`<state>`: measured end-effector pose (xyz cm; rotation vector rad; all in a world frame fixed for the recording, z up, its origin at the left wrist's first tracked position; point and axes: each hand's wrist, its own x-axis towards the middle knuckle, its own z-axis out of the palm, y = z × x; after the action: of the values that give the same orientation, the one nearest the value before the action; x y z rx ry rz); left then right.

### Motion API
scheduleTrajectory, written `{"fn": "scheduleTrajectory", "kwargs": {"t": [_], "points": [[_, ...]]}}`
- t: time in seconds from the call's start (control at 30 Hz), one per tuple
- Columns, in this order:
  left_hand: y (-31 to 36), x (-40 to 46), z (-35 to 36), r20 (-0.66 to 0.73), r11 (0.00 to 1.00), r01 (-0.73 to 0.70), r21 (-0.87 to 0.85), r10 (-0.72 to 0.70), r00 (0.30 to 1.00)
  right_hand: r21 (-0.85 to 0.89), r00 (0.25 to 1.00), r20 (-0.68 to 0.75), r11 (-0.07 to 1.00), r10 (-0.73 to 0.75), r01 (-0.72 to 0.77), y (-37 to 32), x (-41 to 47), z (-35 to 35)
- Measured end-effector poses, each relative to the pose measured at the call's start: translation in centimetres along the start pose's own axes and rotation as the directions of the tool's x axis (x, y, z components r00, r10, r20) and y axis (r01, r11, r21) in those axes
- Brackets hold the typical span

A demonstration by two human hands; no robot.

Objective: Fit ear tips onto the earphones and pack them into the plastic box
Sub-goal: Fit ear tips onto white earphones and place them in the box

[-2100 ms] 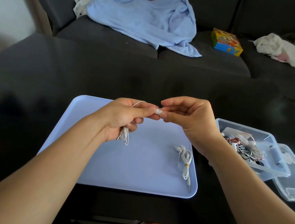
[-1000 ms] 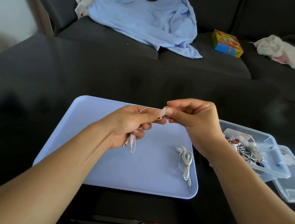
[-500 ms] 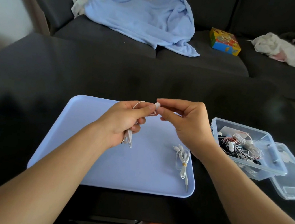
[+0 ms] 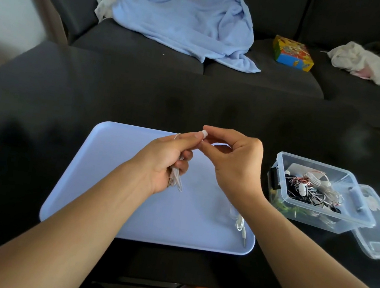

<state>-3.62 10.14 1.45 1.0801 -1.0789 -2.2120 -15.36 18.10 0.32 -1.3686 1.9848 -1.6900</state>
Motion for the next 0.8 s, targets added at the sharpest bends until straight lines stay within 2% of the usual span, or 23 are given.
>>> {"fn": "scheduleTrajectory", "kwargs": {"t": [0.2, 0.33, 0.5, 0.67, 0.8], "points": [[-0.11, 0.08, -0.07, -0.018, 1.0, -0.006, -0.014, 0.006, 1.0, -0.101, 0.997, -0.012, 0.992, -0.077, 0.076, 0.14, 0.0, 0.39], [-0.04, 0.27, 0.13, 0.017, 0.998, -0.04, -0.053, 0.041, 0.999, -0.108, 0.994, -0.027, 0.989, -0.104, 0.1, -0.08, 0.19, 0.62], [-0.08, 0.12, 0.01, -0.003, 0.998, -0.031, -0.05, 0.031, 1.0, -0.109, 0.992, -0.034, 0.987, -0.125, 0.121, 0.19, -0.01, 0.85], [-0.03, 0.12, -0.12, 0.0, 0.999, -0.031, -0.033, 0.031, 1.0, -0.173, 0.979, -0.025, 0.965, -0.204, 0.197, 0.41, -0.1, 1.04], [0.24, 0.09, 0.15, -0.006, 0.999, -0.034, -0.036, 0.034, 0.999, -0.157, 0.982, -0.02, 0.971, -0.188, 0.183, 0.49, 0.1, 0.97]]}}
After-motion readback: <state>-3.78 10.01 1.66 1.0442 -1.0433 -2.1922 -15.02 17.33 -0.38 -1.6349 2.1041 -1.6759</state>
